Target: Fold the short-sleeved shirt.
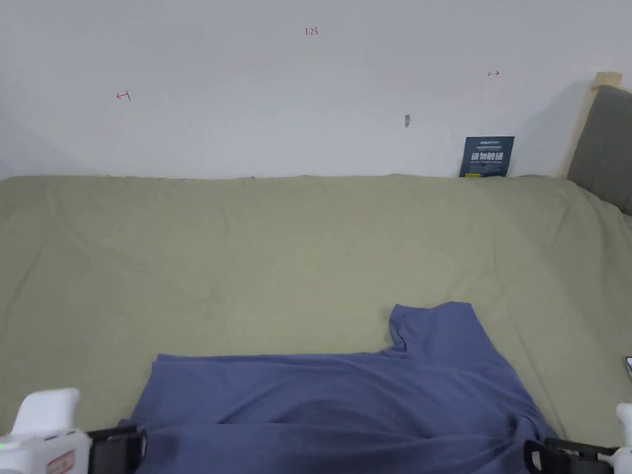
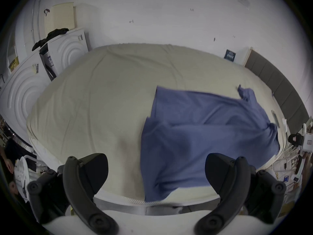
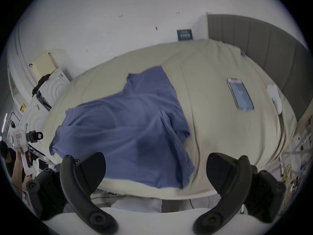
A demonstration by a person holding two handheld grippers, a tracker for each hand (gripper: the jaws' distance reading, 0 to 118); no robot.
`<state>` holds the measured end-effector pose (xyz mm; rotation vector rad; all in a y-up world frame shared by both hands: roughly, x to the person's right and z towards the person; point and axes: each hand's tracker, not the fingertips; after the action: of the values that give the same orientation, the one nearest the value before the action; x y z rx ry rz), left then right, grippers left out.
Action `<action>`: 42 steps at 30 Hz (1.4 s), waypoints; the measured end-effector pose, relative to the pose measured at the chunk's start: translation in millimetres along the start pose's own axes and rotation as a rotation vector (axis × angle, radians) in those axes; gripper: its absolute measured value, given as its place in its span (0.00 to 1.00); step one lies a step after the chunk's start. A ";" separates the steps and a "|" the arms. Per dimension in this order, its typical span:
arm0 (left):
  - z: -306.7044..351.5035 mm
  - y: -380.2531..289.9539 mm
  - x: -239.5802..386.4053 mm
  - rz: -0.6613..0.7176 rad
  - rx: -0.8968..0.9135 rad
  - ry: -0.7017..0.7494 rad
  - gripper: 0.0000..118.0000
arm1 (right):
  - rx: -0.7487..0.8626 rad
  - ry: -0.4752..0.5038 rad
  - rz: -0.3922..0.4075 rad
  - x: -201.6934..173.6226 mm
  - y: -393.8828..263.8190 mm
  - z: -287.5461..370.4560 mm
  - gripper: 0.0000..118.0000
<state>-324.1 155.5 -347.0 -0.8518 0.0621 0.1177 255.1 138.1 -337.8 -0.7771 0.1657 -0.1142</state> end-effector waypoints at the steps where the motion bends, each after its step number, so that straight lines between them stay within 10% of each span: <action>1: -4.7 6.7 6.0 -0.008 0.023 -0.001 0.13 | 0.021 0.022 0.046 -10.5 7.6 -0.6 0.32; 4: -26.3 18.8 14.2 -0.029 0.070 0.021 0.00 | 0.072 -0.054 0.128 -32.3 17.6 -10.6 0.00; 16: -163.1 86.6 11.0 -0.054 -0.116 0.075 0.00 | 0.037 -0.011 0.081 -35.9 58.4 -76.9 0.00; 17: -171.8 91.7 8.0 -0.043 -0.137 0.076 0.23 | 0.028 -0.011 0.077 -32.4 60.6 -81.5 0.00; 18: -181.1 96.8 3.7 -0.006 -0.186 0.062 0.72 | 0.017 -0.017 0.074 -30.6 64.4 -81.7 0.00; 19: -195.0 102.3 -1.7 0.015 -0.290 0.057 1.00 | 0.011 -0.023 0.074 -26.8 66.1 -85.7 0.00; 29: -223.3 122.4 28.0 -0.047 -0.326 0.122 0.85 | -0.036 -0.061 0.053 17.5 81.4 -125.2 0.00; 34: -213.8 131.2 29.7 -0.066 -0.335 0.065 0.57 | -0.074 -0.085 0.021 33.1 99.1 -141.0 0.00; 36: -209.7 131.8 29.9 -0.100 -0.297 0.058 0.00 | -0.091 -0.091 0.021 38.9 105.0 -151.2 0.01; 38: -212.3 131.9 29.2 -0.082 -0.322 0.057 0.00 | -0.107 -0.093 0.010 42.4 111.2 -158.7 0.03; 40: -213.2 129.9 28.4 -0.078 -0.308 0.054 0.00 | -0.114 -0.094 0.002 47.7 117.7 -167.8 0.17; 42: -216.4 128.5 26.5 -0.049 -0.312 0.050 0.00 | -0.199 -0.123 -0.007 55.6 123.9 -185.5 0.70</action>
<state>-315.9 78.4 -587.9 -1.1674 0.0710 0.0605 279.5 89.2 -561.1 -0.9801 0.0578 -0.0562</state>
